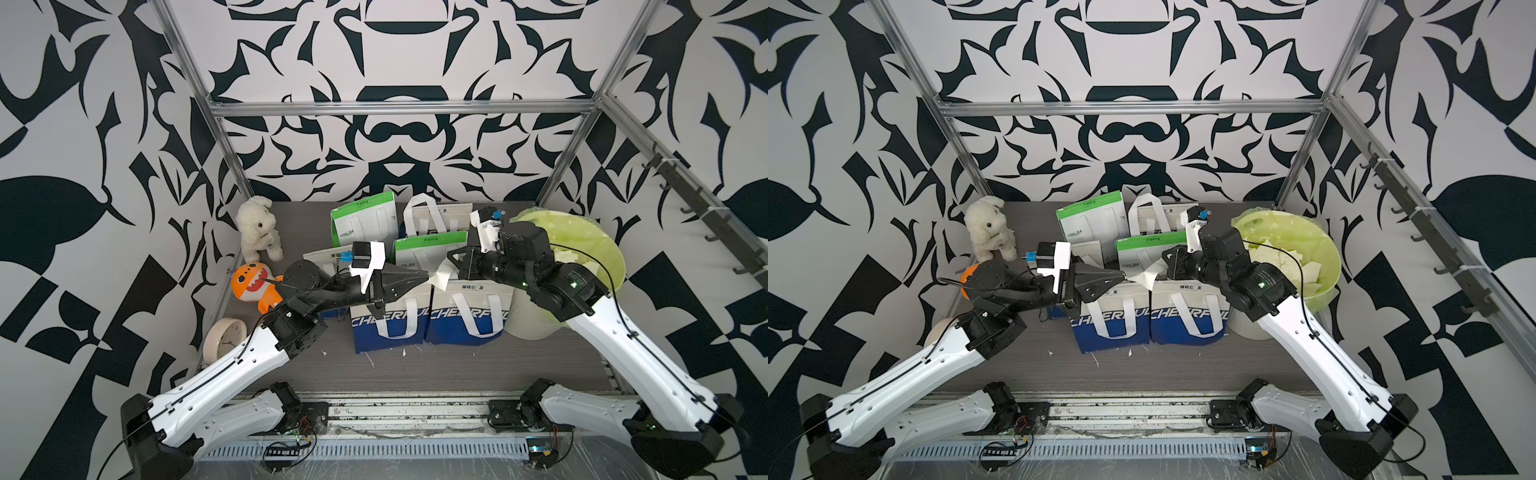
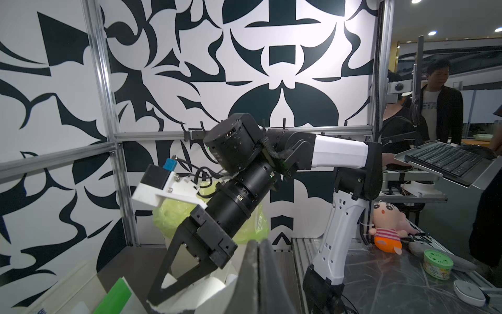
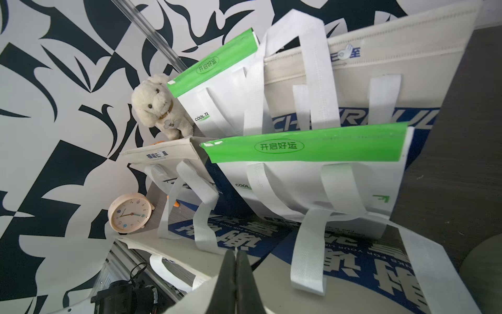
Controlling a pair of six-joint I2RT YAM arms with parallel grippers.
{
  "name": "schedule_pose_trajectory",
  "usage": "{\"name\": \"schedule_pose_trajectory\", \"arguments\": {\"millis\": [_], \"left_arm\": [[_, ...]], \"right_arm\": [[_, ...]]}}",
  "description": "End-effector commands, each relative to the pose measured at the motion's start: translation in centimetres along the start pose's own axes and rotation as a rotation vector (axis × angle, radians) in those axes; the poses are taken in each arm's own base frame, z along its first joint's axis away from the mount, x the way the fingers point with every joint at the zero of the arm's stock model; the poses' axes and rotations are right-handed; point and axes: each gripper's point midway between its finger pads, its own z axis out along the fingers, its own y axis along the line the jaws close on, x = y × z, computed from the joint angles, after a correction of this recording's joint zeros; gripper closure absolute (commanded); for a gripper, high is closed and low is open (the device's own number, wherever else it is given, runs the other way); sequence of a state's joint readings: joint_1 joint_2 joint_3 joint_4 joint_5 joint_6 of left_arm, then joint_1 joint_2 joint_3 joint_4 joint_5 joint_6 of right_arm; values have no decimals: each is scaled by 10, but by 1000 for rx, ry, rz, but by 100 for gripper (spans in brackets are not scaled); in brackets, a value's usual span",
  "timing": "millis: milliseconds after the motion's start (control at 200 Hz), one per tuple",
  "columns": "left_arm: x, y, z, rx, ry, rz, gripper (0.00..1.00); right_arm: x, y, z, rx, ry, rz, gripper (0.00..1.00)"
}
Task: Shred takeout receipts and throw away
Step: Shred the takeout receipt, then place the takeout receipt in the trash bin.
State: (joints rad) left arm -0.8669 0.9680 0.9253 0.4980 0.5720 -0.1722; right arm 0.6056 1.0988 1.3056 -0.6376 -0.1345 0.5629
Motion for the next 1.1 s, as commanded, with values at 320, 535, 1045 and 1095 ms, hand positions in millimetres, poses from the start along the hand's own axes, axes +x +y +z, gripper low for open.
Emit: {"name": "schedule_pose_trajectory", "arguments": {"millis": [320, 535, 1045, 1095], "left_arm": [[-50, -13, -37, -127, -65, 149, 100], [-46, -8, -39, -165, -16, 156, 100], [1, 21, -10, -169, 116, 68, 100], [5, 24, -8, -174, 124, 64, 100]], "right_arm": [[-42, -54, -25, 174, -79, 2, 100], [-82, -45, -55, 194, -174, -35, 100], [-138, -130, -164, 936, -323, -289, 100], [-131, -145, -162, 977, -298, -268, 100]]}}
